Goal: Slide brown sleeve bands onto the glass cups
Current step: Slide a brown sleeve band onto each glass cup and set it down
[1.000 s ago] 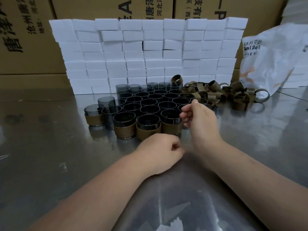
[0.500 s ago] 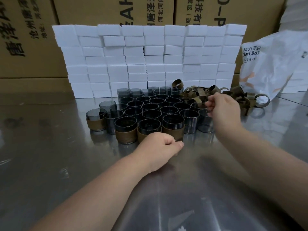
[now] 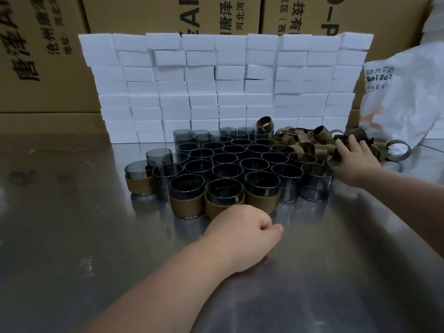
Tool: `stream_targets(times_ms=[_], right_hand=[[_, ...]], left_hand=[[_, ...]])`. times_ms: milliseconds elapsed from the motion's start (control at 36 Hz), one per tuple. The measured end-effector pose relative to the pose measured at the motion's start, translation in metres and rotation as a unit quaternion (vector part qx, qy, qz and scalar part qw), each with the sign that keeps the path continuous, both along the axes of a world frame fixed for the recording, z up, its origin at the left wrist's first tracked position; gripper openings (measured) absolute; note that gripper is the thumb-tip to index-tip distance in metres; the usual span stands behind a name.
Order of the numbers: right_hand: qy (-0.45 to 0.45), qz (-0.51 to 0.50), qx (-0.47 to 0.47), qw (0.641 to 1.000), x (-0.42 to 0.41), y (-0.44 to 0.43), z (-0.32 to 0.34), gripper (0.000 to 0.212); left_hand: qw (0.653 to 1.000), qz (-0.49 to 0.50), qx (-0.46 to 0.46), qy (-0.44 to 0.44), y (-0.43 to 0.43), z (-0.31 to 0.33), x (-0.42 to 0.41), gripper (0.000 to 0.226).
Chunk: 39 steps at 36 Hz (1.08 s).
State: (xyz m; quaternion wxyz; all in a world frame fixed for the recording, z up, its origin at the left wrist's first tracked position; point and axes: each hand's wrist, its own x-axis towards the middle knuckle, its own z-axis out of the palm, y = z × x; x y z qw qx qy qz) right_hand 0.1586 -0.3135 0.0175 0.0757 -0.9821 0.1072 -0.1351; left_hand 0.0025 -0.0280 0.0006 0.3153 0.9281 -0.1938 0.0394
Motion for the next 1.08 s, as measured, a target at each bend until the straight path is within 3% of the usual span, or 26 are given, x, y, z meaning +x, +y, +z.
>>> stream_targets(times_ms=[194, 333, 500, 639, 695, 833, 917, 972, 1083], right_hand=[[0.053, 0.016, -0.017, 0.998, 0.019, 0.008, 0.000, 0.075], [-0.010, 0.045, -0.048, 0.998, 0.018, 0.012, 0.003, 0.075], [-0.032, 0.033, -0.159, 0.986, 0.018, 0.020, 0.016, 0.071], [-0.014, 0.012, -0.225, 0.974, 0.014, 0.026, 0.021, 0.028], [-0.009, 0.001, -0.232, 0.973, 0.011, 0.027, 0.019, 0.025], [-0.002, -0.012, -0.182, 0.983, 0.000, 0.022, 0.015, 0.032], [-0.062, -0.007, -0.177, 0.982, -0.002, 0.019, 0.015, 0.032], [-0.070, -0.006, -0.172, 0.983, -0.002, 0.016, 0.016, 0.046], [0.031, 0.003, -0.123, 0.992, 0.000, 0.016, 0.016, 0.080]], left_hand=[[1.000, -0.001, 0.018, -0.003, -0.001, -0.002, 0.001, 0.045], [1.000, 0.000, 0.020, -0.011, -0.001, -0.003, 0.002, 0.046], [1.000, 0.001, 0.011, -0.005, -0.001, -0.004, 0.002, 0.043], [1.000, 0.002, 0.008, -0.005, 0.000, -0.004, 0.002, 0.041], [1.000, 0.001, 0.007, -0.006, 0.000, -0.004, 0.002, 0.042], [1.000, 0.003, 0.003, -0.002, 0.000, -0.003, 0.002, 0.046], [1.000, 0.006, 0.003, -0.001, 0.000, -0.003, 0.002, 0.048], [1.000, 0.008, 0.001, 0.002, 0.000, -0.003, 0.002, 0.049], [1.000, 0.011, 0.001, 0.003, 0.000, -0.003, 0.002, 0.048]])
